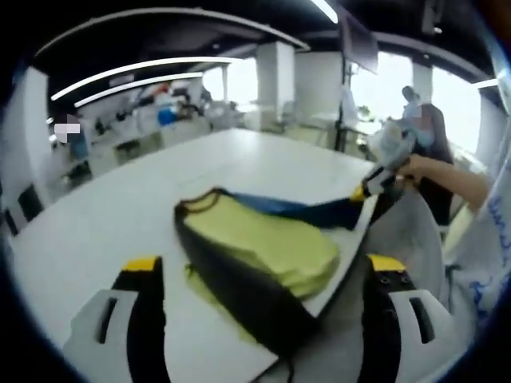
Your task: Fold the garment on the visible template until the final outline fits inside the template.
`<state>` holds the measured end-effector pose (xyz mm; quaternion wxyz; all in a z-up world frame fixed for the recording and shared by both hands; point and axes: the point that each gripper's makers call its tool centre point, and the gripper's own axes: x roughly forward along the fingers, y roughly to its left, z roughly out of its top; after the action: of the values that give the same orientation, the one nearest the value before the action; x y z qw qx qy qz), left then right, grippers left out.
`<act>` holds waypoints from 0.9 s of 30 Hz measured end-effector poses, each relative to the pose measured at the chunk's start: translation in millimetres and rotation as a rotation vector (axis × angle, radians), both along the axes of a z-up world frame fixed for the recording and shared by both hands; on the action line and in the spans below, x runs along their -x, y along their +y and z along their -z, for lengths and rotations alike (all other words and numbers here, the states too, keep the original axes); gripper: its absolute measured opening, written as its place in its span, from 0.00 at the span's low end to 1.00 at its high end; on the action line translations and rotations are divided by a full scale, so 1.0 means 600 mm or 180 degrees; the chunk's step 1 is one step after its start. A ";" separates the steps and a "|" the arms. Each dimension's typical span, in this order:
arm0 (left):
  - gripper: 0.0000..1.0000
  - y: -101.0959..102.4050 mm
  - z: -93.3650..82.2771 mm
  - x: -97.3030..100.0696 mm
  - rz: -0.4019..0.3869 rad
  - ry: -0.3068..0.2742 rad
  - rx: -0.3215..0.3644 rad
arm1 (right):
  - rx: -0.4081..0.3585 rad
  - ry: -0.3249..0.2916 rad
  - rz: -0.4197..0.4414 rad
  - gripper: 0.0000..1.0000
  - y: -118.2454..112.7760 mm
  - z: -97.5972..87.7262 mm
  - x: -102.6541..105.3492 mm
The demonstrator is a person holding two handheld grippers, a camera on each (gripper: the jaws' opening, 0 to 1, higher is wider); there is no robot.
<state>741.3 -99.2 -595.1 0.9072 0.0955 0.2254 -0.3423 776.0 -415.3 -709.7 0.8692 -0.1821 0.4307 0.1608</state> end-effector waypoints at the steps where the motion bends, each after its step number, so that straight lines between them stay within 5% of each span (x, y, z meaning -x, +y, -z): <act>1: 0.99 -0.001 -0.001 0.001 -0.0004 -0.0004 -0.0003 | 0.0006 -0.0018 -0.0007 0.01 -0.003 -0.003 -0.004; 27: 0.99 -0.026 -0.027 0.001 -0.0484 -0.0094 -0.0276 | 0.0119 -0.0146 -0.0102 0.01 -0.161 -0.015 -0.129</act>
<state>740.4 -114.7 -578.6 0.9288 0.1223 0.2332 -0.2609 853.5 -511.8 -701.0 0.8726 -0.2089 0.4106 0.1624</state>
